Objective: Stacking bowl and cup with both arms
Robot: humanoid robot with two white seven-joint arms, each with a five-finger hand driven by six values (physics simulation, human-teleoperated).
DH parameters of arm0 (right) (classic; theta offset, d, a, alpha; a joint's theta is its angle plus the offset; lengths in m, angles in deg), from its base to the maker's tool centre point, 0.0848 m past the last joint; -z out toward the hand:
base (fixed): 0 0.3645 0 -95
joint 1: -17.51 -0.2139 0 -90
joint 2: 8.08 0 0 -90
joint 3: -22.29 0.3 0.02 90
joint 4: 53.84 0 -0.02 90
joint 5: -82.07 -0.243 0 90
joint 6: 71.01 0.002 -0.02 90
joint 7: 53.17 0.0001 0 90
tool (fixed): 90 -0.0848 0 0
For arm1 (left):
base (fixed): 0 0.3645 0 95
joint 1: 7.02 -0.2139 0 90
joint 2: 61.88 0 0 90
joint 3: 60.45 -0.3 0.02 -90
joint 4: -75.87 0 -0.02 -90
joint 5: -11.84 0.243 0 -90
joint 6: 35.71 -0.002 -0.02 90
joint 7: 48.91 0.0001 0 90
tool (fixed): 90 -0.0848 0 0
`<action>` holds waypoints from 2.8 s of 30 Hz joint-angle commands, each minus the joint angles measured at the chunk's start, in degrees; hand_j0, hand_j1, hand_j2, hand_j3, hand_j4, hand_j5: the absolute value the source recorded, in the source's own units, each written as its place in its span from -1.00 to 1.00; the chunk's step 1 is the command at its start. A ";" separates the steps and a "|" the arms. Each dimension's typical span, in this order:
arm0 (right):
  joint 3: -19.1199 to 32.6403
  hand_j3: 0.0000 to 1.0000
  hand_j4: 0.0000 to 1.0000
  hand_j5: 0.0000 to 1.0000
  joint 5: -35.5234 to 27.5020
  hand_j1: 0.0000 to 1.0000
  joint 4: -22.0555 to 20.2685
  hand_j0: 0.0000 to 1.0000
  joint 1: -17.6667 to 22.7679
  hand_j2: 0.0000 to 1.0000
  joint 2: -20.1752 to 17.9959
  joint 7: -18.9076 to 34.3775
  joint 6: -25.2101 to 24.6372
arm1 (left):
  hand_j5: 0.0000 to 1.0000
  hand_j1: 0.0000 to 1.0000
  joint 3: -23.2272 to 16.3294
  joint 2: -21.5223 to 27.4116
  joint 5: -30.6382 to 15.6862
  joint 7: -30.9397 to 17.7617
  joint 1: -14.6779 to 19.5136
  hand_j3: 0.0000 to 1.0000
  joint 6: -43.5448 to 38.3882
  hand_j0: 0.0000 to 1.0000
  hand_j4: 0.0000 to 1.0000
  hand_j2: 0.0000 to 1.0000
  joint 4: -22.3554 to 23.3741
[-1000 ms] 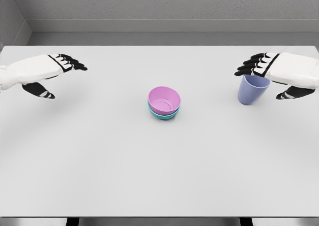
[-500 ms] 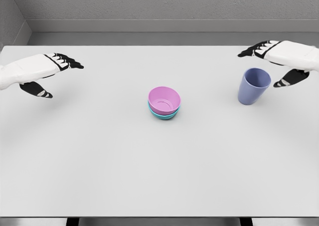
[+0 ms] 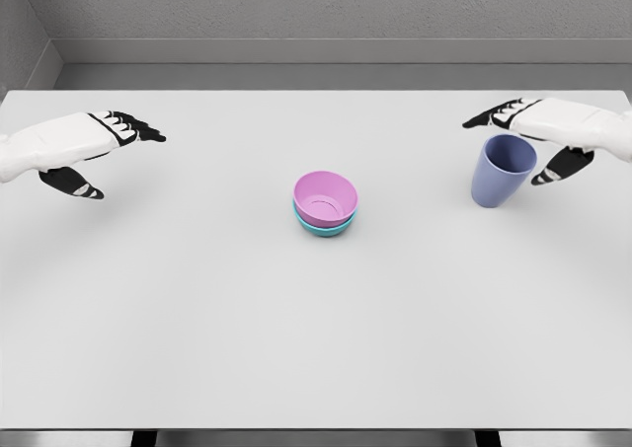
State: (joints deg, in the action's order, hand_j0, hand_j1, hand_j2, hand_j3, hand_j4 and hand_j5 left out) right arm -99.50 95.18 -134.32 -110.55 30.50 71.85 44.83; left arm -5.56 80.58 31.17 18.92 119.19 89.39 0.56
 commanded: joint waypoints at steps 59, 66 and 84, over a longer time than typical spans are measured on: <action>-4.16 0.22 0.22 0.22 0.43 0.22 7.97 0.22 -3.43 0.22 4.75 -0.02 0.53 | 1.00 1.00 0.04 -0.25 0.97 0.03 -0.35 1.00 -0.11 1.00 1.00 1.00 -0.19; -3.90 0.22 0.22 0.22 0.25 0.22 7.53 0.22 -4.48 0.22 4.66 -0.02 0.44 | 1.00 1.00 -0.04 -0.25 0.97 0.03 -0.35 1.00 -0.11 1.00 1.00 1.00 -0.19; -3.81 0.24 0.24 0.24 -0.19 0.24 3.23 0.24 -6.06 0.24 4.31 -0.02 4.13 | 1.00 1.00 -0.05 -0.25 0.97 0.03 -0.44 1.00 -0.11 1.00 1.00 1.00 -0.28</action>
State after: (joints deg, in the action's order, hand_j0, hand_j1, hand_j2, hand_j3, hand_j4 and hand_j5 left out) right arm -103.29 95.36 -129.77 -116.61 34.90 71.86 48.00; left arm -5.63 80.24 32.49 18.92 118.75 89.39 0.29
